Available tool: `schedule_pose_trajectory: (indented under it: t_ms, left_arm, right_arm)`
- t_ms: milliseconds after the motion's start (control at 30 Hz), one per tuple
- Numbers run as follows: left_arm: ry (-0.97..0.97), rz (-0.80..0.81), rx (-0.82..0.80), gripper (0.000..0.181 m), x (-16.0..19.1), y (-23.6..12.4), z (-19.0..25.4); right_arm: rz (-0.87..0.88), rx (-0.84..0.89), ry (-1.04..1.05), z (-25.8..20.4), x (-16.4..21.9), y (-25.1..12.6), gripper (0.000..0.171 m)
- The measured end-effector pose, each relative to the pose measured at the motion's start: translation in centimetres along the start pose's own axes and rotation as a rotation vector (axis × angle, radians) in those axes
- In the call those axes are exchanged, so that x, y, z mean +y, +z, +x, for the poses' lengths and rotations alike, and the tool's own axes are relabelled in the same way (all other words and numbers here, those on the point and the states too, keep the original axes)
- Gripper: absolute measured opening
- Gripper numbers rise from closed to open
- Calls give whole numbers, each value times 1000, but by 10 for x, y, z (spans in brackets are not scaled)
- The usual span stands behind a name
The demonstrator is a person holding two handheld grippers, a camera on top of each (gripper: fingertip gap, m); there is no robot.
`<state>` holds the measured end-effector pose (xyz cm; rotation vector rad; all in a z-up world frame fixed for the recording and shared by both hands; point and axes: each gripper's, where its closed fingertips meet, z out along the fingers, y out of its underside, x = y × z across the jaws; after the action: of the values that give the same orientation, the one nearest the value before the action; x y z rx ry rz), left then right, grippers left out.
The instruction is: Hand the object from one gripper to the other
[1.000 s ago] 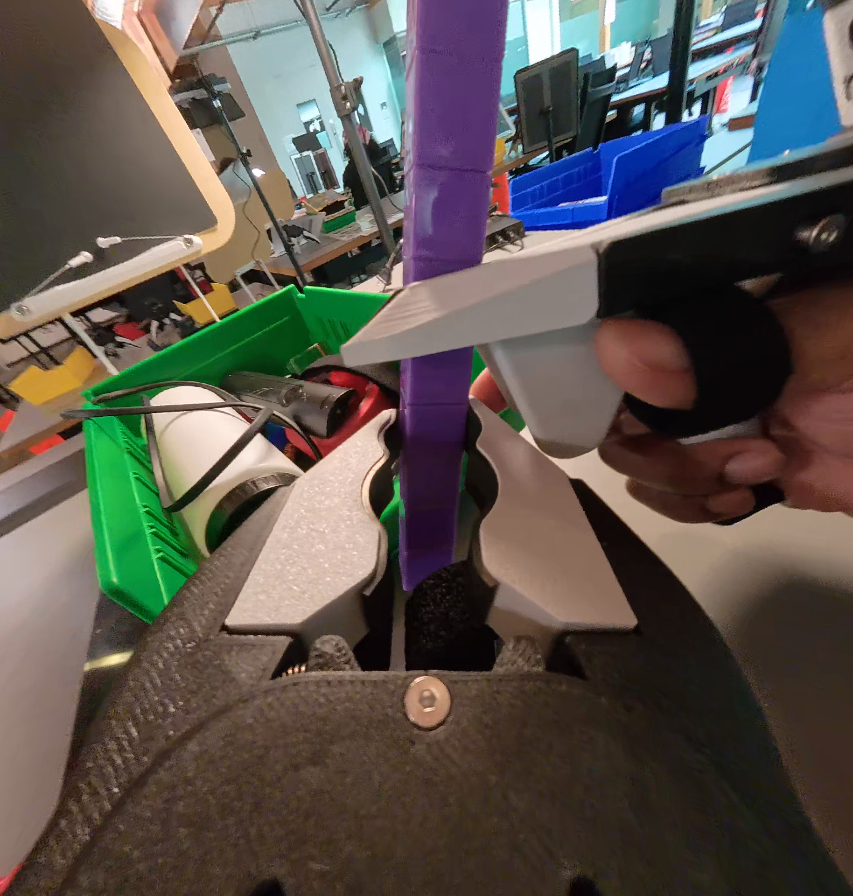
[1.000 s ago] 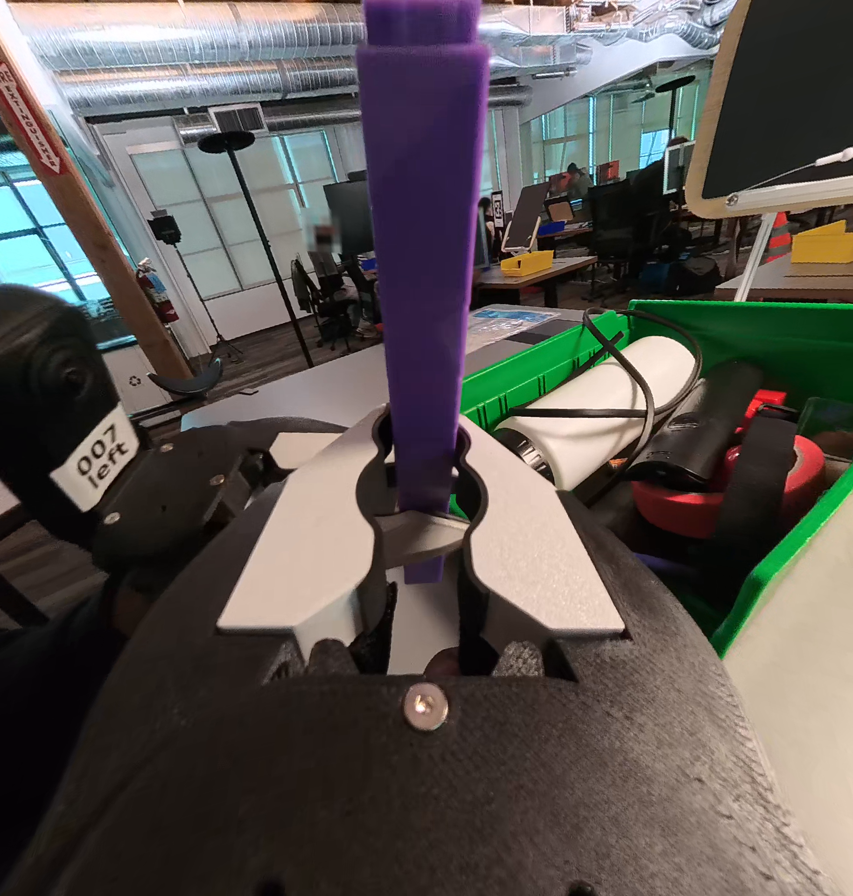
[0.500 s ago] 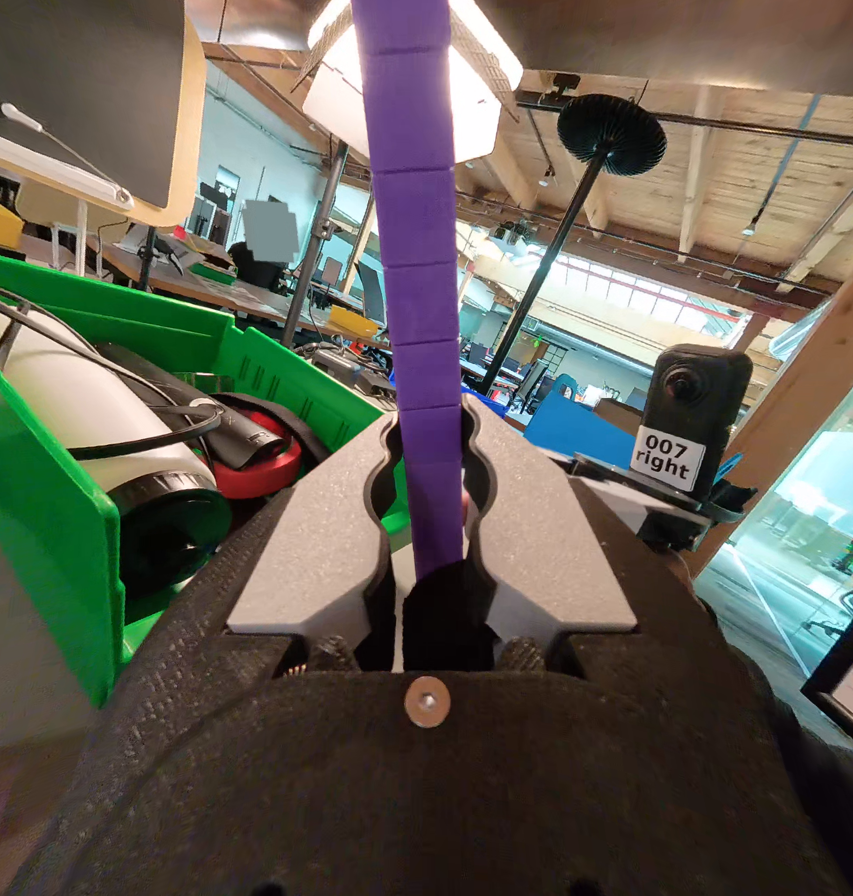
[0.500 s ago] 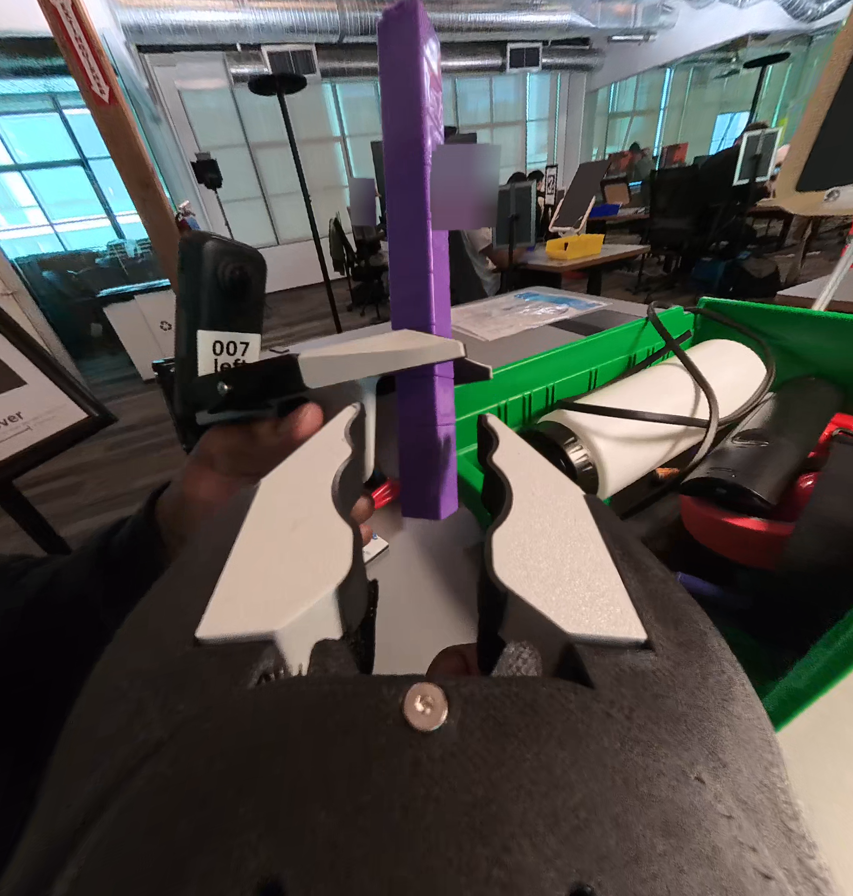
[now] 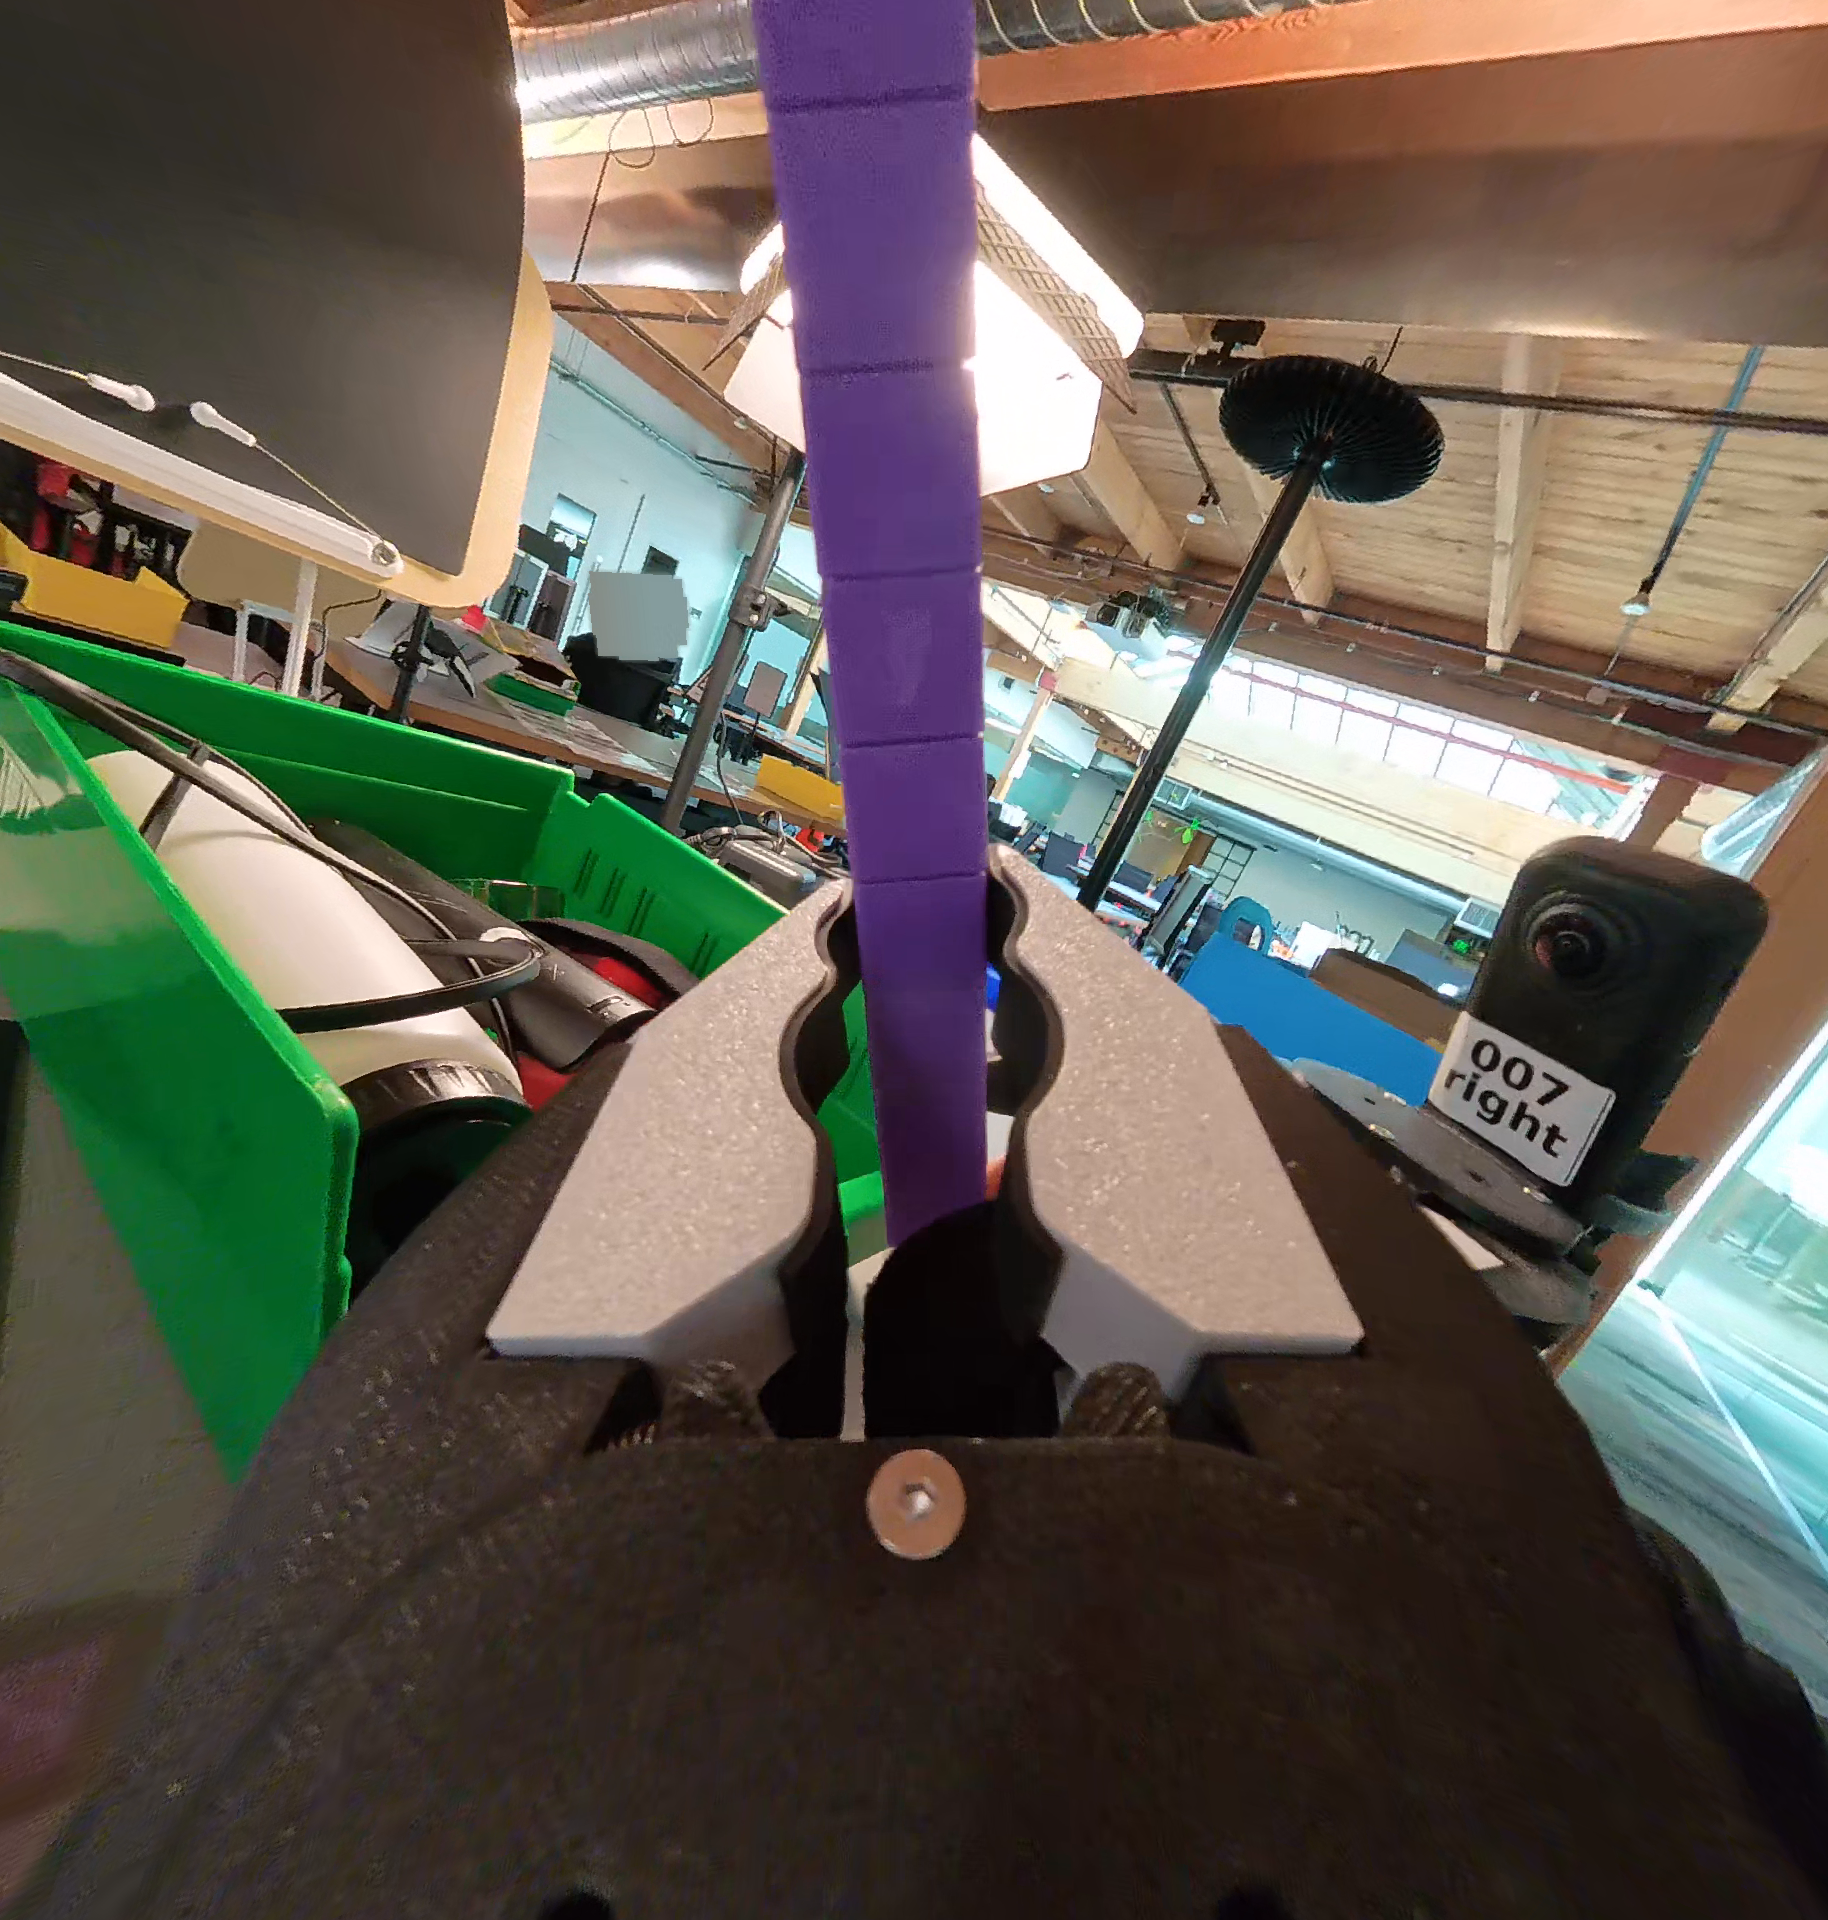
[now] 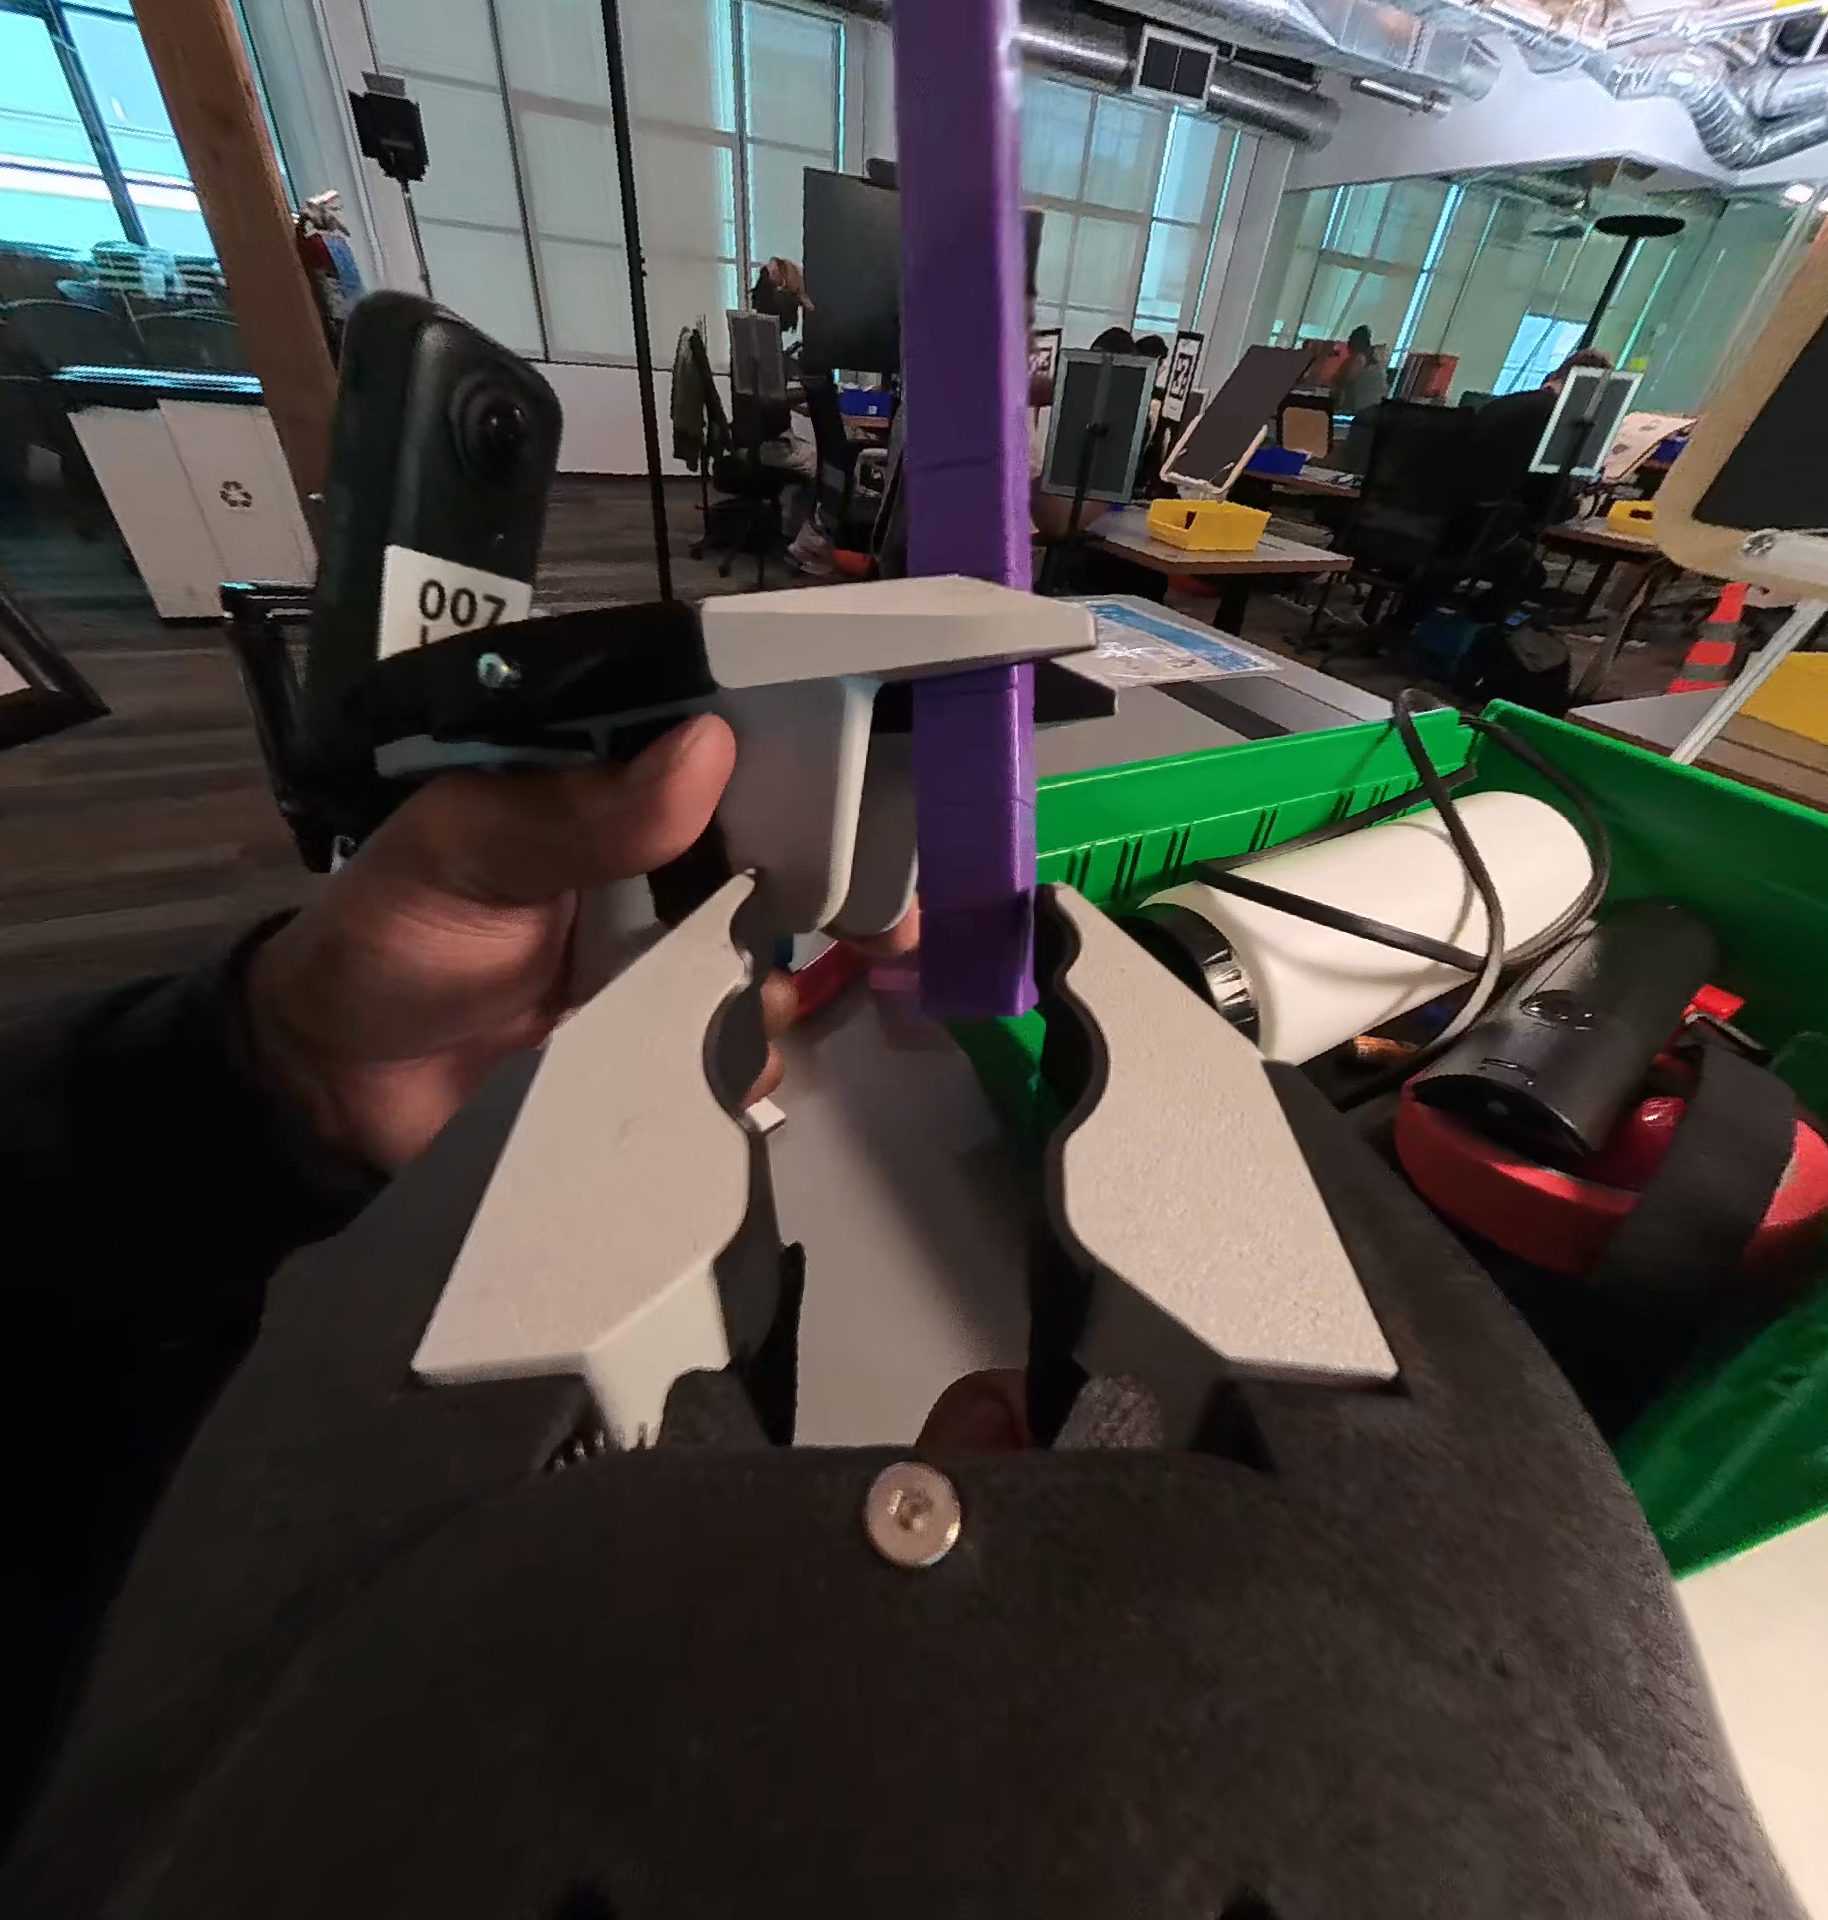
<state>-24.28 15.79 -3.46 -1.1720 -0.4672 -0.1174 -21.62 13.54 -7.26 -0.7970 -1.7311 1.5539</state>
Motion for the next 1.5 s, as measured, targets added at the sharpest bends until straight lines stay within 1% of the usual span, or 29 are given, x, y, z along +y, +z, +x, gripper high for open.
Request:
schedule_pose_trajectory:
  t_ms: [133, 233, 433, 667, 733, 800, 833, 1033, 1067, 1133, 1233, 1333, 1433, 1500]
  left_arm:
    - [-42, 56, 0, 23, -9, -4, -3]
    - [-23, 82, 10, 23, -14, -5, 0]
    - [-56, 114, 34, 23, -19, -7, 2]
    - [-31, 228, 10, 23, -38, -18, 0]
    - [-30, 225, 41, 23, -37, -17, 5]
    - [-30, 173, 93, 23, -28, -11, 15]
    - [-32, 152, 101, 23, -24, -8, 17]
    - [-52, 147, 100, 23, -23, -9, 14]
    - [-56, 146, 108, 23, -24, -9, 15]
    - [-99, 144, 149, 23, -24, -9, 17]
    - [-232, 128, 234, 23, -23, -9, 18]
    - [-351, 70, 350, 23, -13, -6, 30]
    - [-393, 23, 392, 23, -5, -2, 37]
    - [-391, 13, 394, 23, -3, -2, 38]
  right_arm:
    - [8, 45, -66, 3, -2, -1, 53]
    - [24, 59, -119, 0, -6, -1, 55]
    - [50, 121, -216, 3, -13, -3, 63]
    - [47, 118, -284, -3, -13, -2, 65]
    - [52, 116, -299, -5, -14, -1, 66]
    - [51, 143, -336, -3, -14, -2, 64]
    - [47, 150, -357, -3, -14, -2, 63]
    - [53, 198, -456, -4, -17, -2, 64]
    - [58, 203, -471, -4, -18, -3, 63]
    - [75, 232, -499, -1, -21, -6, 54]
    - [121, 228, -495, -1, -29, -12, 47]
    - [120, 237, -499, 0, -28, -12, 41]
    - [125, 282, -525, 4, -30, -14, 27]
    - [130, 292, -515, 6, -32, -16, 24]
